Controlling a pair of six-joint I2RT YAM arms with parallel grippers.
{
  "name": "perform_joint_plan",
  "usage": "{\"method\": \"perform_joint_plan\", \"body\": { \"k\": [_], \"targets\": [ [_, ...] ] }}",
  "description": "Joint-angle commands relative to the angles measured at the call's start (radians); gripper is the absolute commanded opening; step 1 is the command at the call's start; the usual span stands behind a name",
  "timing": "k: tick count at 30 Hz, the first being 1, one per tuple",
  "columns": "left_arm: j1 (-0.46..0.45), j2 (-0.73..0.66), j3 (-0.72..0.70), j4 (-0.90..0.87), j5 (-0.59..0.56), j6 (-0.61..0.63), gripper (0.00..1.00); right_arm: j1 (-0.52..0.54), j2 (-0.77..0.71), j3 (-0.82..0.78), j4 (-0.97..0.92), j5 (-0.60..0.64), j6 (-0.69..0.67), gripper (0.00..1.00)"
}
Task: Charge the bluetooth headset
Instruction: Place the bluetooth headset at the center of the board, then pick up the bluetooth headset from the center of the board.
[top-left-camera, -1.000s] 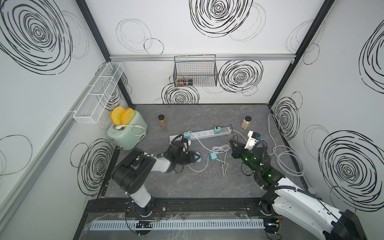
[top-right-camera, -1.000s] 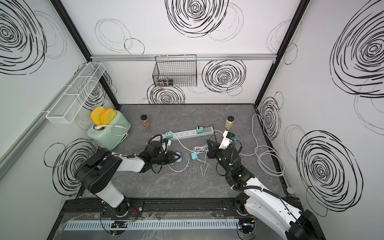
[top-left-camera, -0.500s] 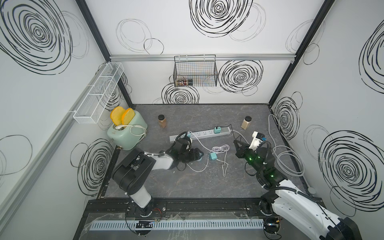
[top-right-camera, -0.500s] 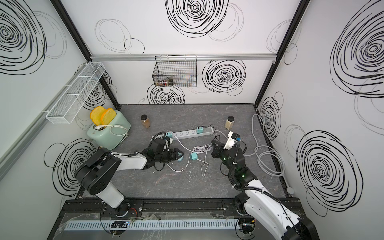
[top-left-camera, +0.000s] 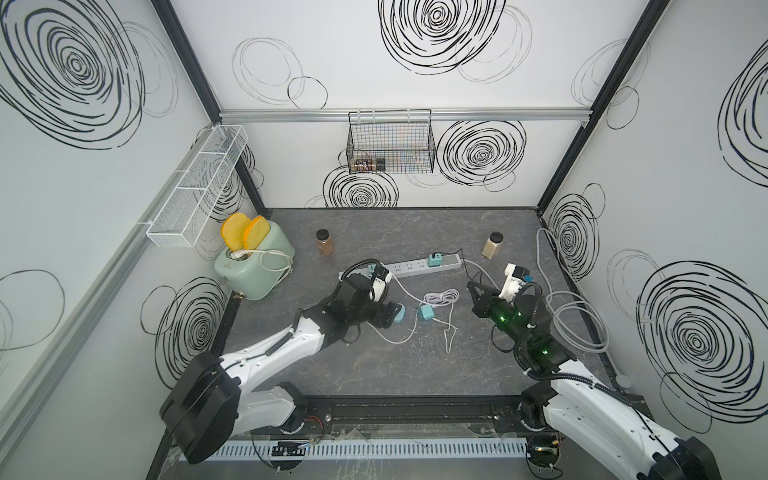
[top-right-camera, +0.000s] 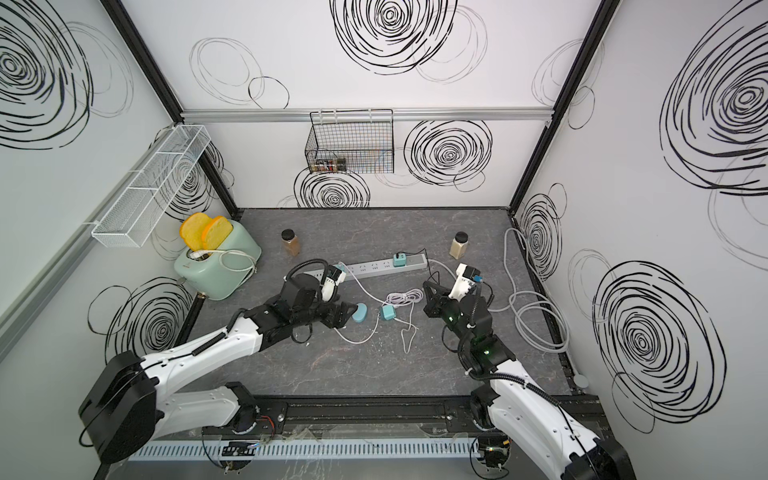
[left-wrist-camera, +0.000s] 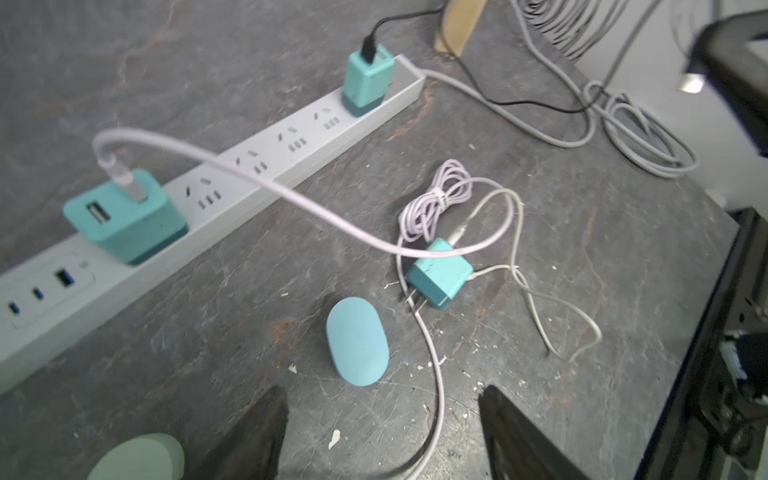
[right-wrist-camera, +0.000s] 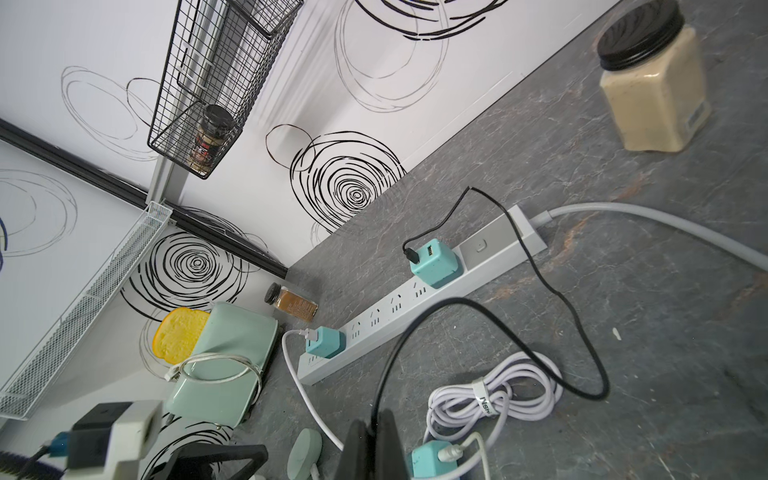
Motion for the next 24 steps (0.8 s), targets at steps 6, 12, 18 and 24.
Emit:
{"method": "perform_joint_plan", "body": {
  "k": [6, 12, 18, 24],
  "targets": [
    [0.023, -0.019, 0.084, -0.229, 0.115, 1.007, 0.86, -0.013, -0.063, -0.023, 0.020, -0.029, 0.023, 0.05],
    [0.069, 0.131, 0.107, -0.129, 0.107, 1.182, 0.90, -0.015, -0.076, -0.034, 0.030, -0.018, 0.024, 0.05],
    [0.063, 0.268, 0.162, -0.109, 0.103, 1.299, 0.90, -0.023, -0.065, -0.034, 0.039, -0.024, 0.024, 0.05],
    [0.029, 0.414, 0.260, -0.198, 0.089, 1.376, 0.87, -0.030, -0.069, -0.037, 0.028, -0.025, 0.020, 0.05]
  ]
}}
